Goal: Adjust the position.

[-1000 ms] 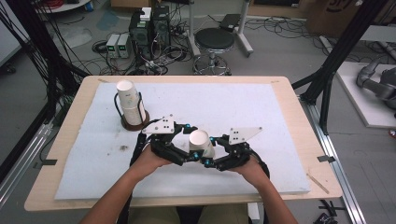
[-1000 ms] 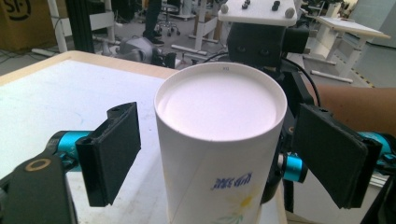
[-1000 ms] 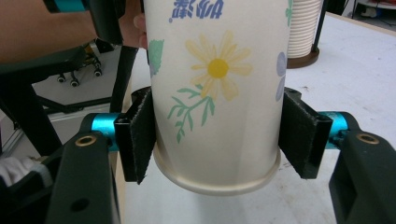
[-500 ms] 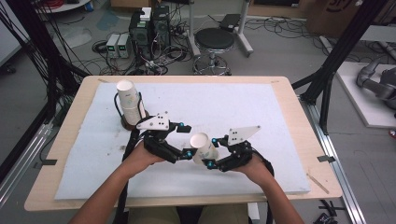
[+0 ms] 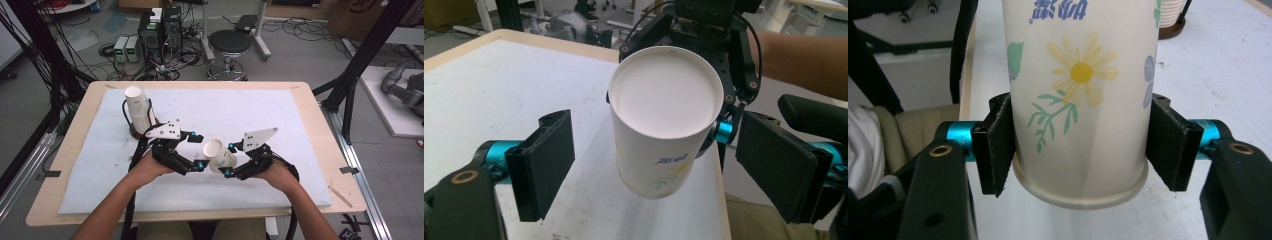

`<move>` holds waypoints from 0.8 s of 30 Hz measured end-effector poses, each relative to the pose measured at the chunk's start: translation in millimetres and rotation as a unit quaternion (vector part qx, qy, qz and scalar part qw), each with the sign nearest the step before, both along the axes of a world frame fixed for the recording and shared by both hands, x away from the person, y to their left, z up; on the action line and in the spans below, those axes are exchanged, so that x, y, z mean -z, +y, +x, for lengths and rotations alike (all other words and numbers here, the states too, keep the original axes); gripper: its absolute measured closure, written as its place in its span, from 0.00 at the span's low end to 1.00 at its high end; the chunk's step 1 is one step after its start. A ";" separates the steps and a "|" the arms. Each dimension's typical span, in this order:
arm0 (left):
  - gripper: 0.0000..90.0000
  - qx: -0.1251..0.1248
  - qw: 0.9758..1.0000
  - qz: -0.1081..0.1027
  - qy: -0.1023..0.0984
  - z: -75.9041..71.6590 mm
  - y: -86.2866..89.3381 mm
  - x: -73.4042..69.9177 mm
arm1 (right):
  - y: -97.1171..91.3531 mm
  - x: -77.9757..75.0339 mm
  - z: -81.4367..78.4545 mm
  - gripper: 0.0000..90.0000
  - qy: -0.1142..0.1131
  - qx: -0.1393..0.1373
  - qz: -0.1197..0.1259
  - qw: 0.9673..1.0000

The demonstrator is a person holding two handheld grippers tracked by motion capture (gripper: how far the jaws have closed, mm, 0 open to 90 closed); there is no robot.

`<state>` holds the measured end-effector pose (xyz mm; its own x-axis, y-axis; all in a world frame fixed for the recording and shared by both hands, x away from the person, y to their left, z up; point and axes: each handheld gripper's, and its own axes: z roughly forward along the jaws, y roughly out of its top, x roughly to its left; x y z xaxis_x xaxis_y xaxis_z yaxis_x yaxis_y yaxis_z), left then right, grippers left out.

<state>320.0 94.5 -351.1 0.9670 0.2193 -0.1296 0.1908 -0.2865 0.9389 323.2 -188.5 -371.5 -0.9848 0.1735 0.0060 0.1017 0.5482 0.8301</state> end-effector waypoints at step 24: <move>0.23 0.025 0.997 0.067 0.012 2.9 -13.8 8.3 | 29.4 -14.4 -0.2 0.40 -0.036 -0.042 -0.161 0.985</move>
